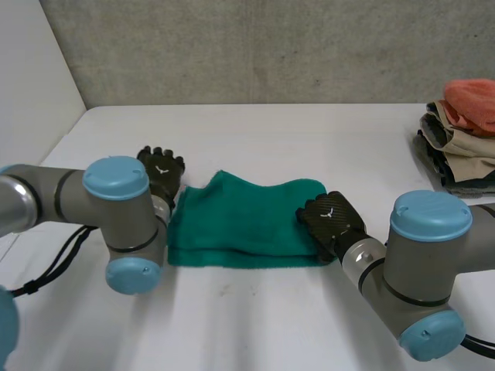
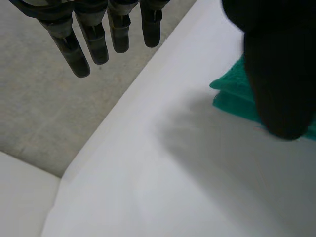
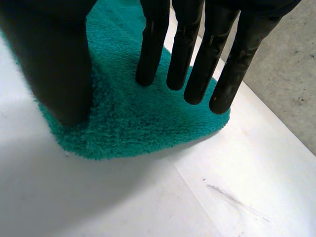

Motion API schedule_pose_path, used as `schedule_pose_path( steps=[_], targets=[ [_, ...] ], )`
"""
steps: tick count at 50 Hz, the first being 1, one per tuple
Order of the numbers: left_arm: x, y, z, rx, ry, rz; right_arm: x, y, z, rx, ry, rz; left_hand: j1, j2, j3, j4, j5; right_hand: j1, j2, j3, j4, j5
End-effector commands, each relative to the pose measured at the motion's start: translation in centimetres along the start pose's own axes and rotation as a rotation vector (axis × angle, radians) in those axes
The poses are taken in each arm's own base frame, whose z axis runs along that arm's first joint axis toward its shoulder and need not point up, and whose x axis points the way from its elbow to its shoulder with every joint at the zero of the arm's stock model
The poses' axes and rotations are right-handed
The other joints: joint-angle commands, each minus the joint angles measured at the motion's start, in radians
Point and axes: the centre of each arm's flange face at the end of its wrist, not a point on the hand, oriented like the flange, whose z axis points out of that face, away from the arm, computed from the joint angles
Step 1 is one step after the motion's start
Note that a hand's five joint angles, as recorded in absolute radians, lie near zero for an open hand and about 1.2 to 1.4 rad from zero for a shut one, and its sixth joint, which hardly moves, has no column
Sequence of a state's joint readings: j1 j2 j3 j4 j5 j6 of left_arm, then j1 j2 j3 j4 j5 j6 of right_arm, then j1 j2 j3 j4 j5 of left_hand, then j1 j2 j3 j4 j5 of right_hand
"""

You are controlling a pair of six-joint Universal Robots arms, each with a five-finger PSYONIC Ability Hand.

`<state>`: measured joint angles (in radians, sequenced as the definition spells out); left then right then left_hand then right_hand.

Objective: Fold the laundry.

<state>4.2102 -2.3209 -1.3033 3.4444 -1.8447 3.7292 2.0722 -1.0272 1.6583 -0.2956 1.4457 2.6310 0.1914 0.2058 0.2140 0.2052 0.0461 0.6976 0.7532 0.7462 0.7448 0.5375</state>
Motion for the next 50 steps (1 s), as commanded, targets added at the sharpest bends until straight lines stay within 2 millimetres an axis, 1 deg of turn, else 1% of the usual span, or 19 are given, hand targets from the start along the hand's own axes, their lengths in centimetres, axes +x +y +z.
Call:
schedule_pose_path(
  steps=[1, 4, 11, 15, 19, 22, 23, 26, 27, 28, 29, 34, 36, 37, 39, 40, 41, 45, 50],
  targets=[
    [0.5, -1.8, -3.9, 0.06, 0.112, -0.064, 0.0, 0.6, 0.4, -0.013, 0.009, -0.041, 0.005, -0.01, -0.018, -0.009, -0.025, 0.453, 0.397, 0.404, 0.405, 0.438],
    [0.3, -2.5, -5.0, 0.074, 0.126, -0.094, 0.2, 0.6, 0.5, -0.015, 0.016, -0.051, 0.005, -0.01, -0.018, -0.009, -0.025, 0.698, 0.642, 0.649, 0.65, 0.683],
    [-0.5, -2.7, -6.5, 0.071, 0.13, -0.114, 1.6, 0.6, 0.3, -0.059, 0.083, -0.122, 0.005, -0.01, -0.018, -0.009, -0.025, 0.699, 0.643, 0.65, 0.651, 0.684],
    [-1.3, -2.8, -7.3, 0.074, 0.125, -0.119, 3.5, 0.3, -0.4, -0.105, 0.135, -0.287, 0.002, -0.013, -0.021, -0.012, -0.028, 0.699, 0.643, 0.65, 0.651, 0.684],
    [-2.7, -3.0, -7.7, 0.078, 0.097, -0.129, 5.1, -0.7, -0.3, -0.103, 0.19, -0.469, -0.001, -0.016, -0.024, -0.015, -0.031, 0.699, 0.643, 0.65, 0.651, 0.684],
    [-3.5, -3.0, -7.6, 0.078, 0.076, -0.135, 4.8, -3.0, 0.6, 0.001, 0.223, -0.587, -0.001, -0.016, -0.024, -0.015, -0.031, 0.699, 0.643, 0.65, 0.651, 0.684],
    [-3.9, -3.0, -7.5, 0.078, 0.064, -0.137, 2.9, -4.8, 0.7, 0.101, 0.202, -0.635, -0.001, -0.016, -0.024, -0.015, -0.031, 0.699, 0.643, 0.65, 0.651, 0.684],
    [-4.3, -2.9, -7.3, 0.072, 0.051, -0.141, -1.3, -7.7, 0.3, 0.283, 0.123, -0.676, -0.001, -0.016, -0.024, -0.015, -0.031, 0.699, 0.643, 0.65, 0.651, 0.684],
    [-4.7, -2.8, -7.2, 0.07, 0.039, -0.144, -4.3, -8.4, 0.1, 0.384, 0.04, -0.692, -0.001, -0.016, -0.024, -0.015, -0.031, 0.699, 0.643, 0.65, 0.651, 0.684],
    [-4.9, -2.8, -7.1, 0.068, 0.033, -0.146, -5.8, -8.3, 0.1, 0.423, -0.01, -0.698, -0.001, -0.016, -0.024, -0.015, -0.031, 0.699, 0.643, 0.65, 0.651, 0.684],
    [-5.0, -2.7, -7.0, 0.065, 0.028, -0.147, -8.7, -7.9, -0.2, 0.49, -0.11, -0.71, -0.001, -0.016, -0.024, -0.015, -0.031, 0.699, 0.643, 0.65, 0.651, 0.684],
    [-5.3, -2.6, -7.0, 0.06, 0.02, -0.15, -12.4, -6.5, -1.0, 0.549, -0.264, -0.715, -0.004, -0.019, -0.027, -0.018, -0.034, 0.699, 0.643, 0.65, 0.651, 0.684],
    [-5.4, -2.6, -7.0, 0.059, 0.019, -0.159, -12.2, -6.4, -1.0, 0.536, -0.259, -0.699, -0.004, -0.019, -0.027, -0.018, -0.034, 0.575, 0.519, 0.526, 0.527, 0.56],
    [-5.5, -2.6, -7.0, 0.058, 0.016, -0.175, -12.0, -6.4, -1.0, 0.512, -0.252, -0.658, -0.004, -0.019, -0.027, -0.018, -0.034, 0.294, 0.239, 0.246, 0.247, 0.28],
    [-5.6, -2.6, -6.9, 0.06, 0.014, -0.196, -11.4, -6.2, -0.9, 0.472, -0.239, -0.58, -0.004, -0.019, -0.027, -0.018, -0.034, -0.036, -0.091, -0.084, -0.083, -0.05],
    [-5.6, -2.7, -6.9, 0.062, 0.017, -0.208, -10.8, -6.2, -0.9, 0.456, -0.236, -0.528, -0.001, -0.016, -0.024, -0.015, -0.031, -0.171, -0.226, -0.219, -0.218, -0.185],
    [-5.7, -3.0, -6.8, 0.073, 0.013, -0.232, -8.7, -6.8, -0.7, 0.427, -0.201, -0.386, 0.002, -0.013, -0.021, -0.012, -0.028, -0.367, -0.423, -0.416, -0.414, -0.381],
    [-5.7, -4.2, -6.6, 0.115, 0.016, -0.284, -2.1, -9.5, -1.0, 0.437, -0.111, 0.012, 0.005, -0.01, -0.018, -0.009, -0.025, -0.523, -0.579, -0.572, -0.57, -0.537],
    [-4.4, -7.0, -7.0, 0.198, 0.057, -0.339, 1.9, -10.1, -1.6, 0.379, -0.102, 0.332, 0.005, -0.01, -0.018, -0.009, -0.025, -0.523, -0.579, -0.572, -0.57, -0.537]
  ],
)
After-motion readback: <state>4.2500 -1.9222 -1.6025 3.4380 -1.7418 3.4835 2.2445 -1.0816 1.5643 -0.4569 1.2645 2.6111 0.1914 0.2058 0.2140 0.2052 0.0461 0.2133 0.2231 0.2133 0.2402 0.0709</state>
